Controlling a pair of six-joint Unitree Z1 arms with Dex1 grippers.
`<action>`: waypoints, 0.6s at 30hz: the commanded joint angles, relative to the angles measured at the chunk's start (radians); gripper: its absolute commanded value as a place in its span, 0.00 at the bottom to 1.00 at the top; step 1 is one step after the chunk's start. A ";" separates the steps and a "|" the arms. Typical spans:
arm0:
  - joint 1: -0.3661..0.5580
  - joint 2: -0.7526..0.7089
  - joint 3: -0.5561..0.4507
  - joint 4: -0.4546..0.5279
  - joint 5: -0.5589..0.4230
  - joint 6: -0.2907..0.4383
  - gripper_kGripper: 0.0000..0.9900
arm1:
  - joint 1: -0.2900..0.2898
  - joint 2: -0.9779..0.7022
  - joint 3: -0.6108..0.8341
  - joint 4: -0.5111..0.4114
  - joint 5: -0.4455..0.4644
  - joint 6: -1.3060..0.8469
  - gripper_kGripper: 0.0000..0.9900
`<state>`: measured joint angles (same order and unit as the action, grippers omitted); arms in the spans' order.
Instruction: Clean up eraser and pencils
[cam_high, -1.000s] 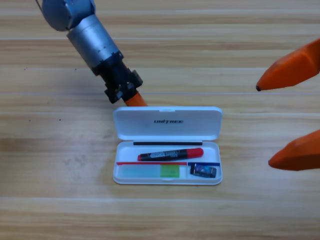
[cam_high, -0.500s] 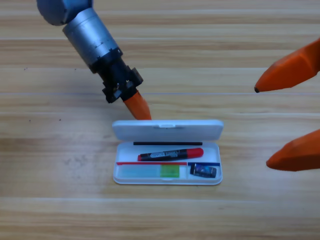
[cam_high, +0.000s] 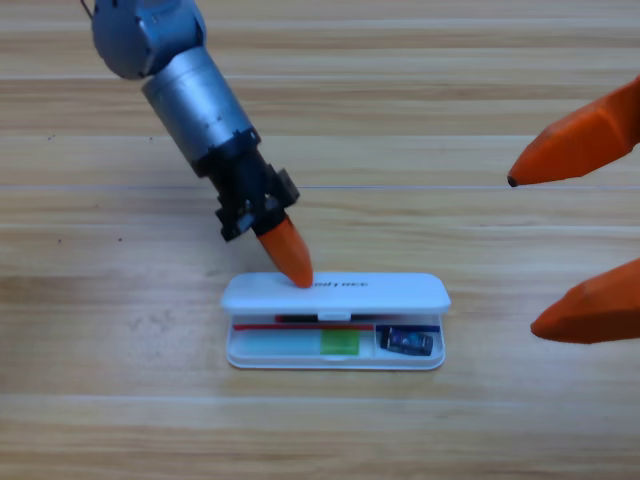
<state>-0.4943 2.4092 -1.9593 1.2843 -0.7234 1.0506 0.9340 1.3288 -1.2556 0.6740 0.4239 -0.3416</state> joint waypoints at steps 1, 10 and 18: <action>-0.067 -0.007 0.086 -0.063 0.005 -0.020 0.00 | -0.001 0.036 0.008 -0.019 0.010 0.006 1.00; -0.102 -0.024 0.204 -0.180 0.052 -0.040 0.00 | -0.001 0.036 0.007 -0.019 0.010 0.010 1.00; -0.109 -0.051 0.390 -0.378 0.124 -0.078 0.00 | -0.001 0.036 0.008 -0.019 0.010 0.012 1.00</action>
<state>-0.5838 2.3041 -1.6569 0.9623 -0.6474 0.9864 0.9340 1.3290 -1.2556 0.6740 0.4239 -0.3372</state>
